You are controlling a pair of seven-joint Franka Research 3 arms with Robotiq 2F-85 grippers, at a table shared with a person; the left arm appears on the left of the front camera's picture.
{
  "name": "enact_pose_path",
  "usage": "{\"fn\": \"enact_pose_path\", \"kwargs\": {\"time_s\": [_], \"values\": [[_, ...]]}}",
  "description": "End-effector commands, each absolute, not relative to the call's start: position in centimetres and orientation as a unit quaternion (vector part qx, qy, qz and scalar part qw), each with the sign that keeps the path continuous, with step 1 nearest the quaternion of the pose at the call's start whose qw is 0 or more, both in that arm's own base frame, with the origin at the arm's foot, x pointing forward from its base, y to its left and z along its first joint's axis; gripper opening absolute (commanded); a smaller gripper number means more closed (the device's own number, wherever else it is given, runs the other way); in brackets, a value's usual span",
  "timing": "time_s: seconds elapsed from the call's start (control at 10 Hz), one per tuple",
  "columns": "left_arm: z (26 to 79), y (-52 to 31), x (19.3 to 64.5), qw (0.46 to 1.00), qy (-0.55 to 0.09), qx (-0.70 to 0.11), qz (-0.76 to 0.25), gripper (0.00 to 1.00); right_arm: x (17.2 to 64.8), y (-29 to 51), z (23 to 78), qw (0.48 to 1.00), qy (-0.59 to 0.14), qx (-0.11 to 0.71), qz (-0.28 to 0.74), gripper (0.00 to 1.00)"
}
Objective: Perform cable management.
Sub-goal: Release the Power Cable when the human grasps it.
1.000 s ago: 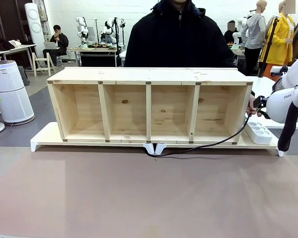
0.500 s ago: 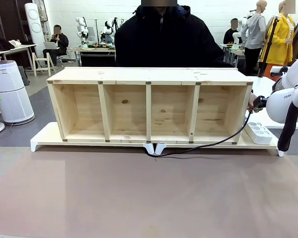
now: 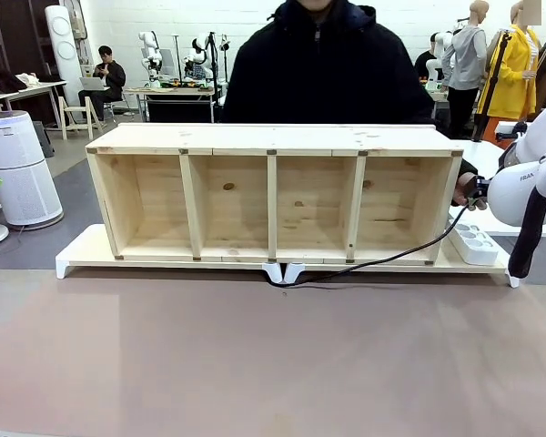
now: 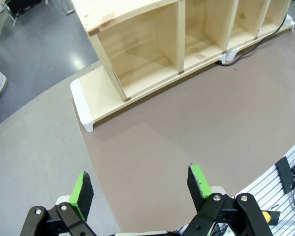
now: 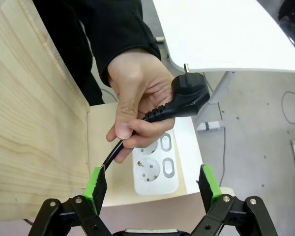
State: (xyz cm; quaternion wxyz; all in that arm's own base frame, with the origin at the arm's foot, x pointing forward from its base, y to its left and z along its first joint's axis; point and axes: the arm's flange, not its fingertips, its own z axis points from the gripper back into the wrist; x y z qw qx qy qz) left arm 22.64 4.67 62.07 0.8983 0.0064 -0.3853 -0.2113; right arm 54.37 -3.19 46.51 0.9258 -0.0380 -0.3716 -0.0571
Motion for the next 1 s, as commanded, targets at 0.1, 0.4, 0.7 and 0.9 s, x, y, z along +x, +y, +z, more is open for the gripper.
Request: {"fn": "enact_pose_path", "kwargs": {"time_s": [0.1,0.4,0.7,0.9], "values": [[62.07,4.73,22.87,0.899,-0.388,0.009,-0.202,1.0,54.36,-3.09,46.42,0.928,-0.368,-0.039,-0.055,0.96],[62.07,4.73,22.87,0.899,-0.388,0.009,-0.202,1.0,54.36,-3.09,46.42,0.928,-0.368,-0.039,-0.055,0.96],[62.07,4.73,22.87,0.899,-0.388,0.009,-0.202,1.0,54.36,-3.09,46.42,0.928,-0.368,-0.039,-0.055,0.96],[62.07,4.73,22.87,0.899,-0.388,0.009,-0.202,1.0,54.36,-3.09,46.42,0.928,-0.368,-0.039,-0.055,0.96]]}}
